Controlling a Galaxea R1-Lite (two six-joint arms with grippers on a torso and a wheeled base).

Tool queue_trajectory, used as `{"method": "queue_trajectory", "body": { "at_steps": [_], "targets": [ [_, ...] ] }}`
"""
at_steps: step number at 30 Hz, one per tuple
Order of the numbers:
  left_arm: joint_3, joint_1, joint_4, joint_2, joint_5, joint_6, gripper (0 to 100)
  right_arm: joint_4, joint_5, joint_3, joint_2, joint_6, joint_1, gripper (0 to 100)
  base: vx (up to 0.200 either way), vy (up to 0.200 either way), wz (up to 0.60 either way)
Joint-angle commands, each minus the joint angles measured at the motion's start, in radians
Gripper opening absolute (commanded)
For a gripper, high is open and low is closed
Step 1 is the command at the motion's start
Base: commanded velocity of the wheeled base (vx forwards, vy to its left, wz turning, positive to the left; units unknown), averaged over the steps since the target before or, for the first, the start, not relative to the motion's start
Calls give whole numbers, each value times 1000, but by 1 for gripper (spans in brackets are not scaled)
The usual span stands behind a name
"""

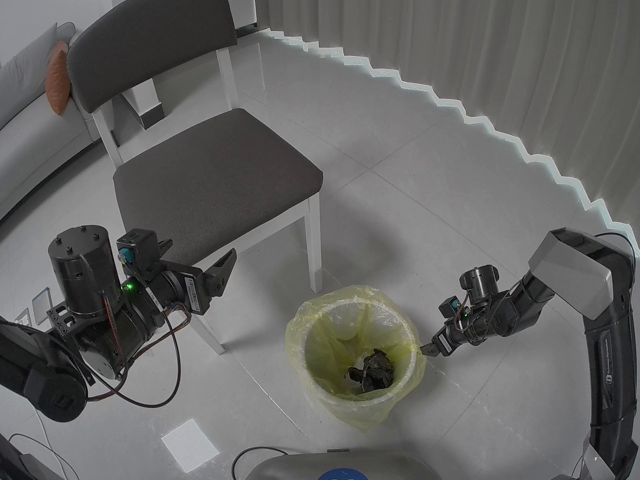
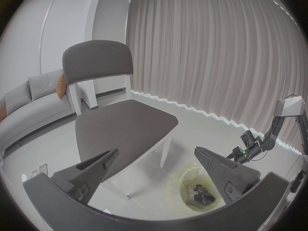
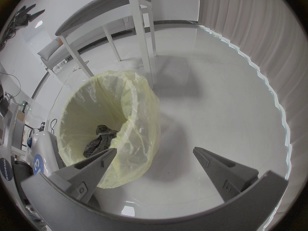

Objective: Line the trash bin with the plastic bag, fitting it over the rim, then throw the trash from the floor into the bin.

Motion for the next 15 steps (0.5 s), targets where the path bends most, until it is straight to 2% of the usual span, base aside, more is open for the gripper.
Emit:
{"method": "queue_trajectory", "body": {
  "at_steps": [1,4,10,15],
  "targets": [
    [1,-2,0,1,1,0,100,11,-10,-23,14,7,6,100,0,0,0],
    [1,-2,0,1,2,0,100,12,-55,-33,17,32,15,100,0,0,0],
    [3,-8,0,1,7,0,100,6,-72,-73,33,78,26,100,0,0,0],
    [3,-8,0,4,5,0,100,12,-102,-136,57,196,55,100,0,0,0]
  ]
}}
